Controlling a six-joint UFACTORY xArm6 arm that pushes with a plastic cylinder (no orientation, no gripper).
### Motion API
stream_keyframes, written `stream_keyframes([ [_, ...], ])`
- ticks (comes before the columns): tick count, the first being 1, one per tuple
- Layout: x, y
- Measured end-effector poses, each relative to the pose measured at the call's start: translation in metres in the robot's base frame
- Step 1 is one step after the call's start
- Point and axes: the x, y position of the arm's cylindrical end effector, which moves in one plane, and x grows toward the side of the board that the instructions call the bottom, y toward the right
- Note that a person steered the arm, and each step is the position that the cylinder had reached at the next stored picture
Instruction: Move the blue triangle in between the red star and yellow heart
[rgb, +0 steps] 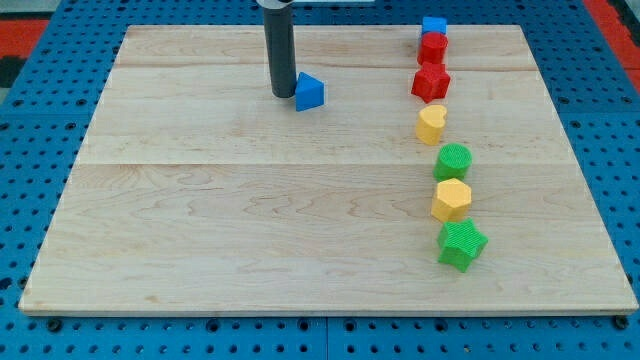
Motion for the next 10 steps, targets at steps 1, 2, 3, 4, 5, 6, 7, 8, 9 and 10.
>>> stream_keyframes([
  [1,0.000,0.008],
  [2,0.000,0.021],
  [3,0.000,0.041],
  [4,0.000,0.062],
  [5,0.000,0.080],
  [6,-0.007,0.093],
  [7,-0.009,0.104],
  [8,-0.009,0.115],
  [9,-0.009,0.123],
  [10,-0.009,0.130],
])
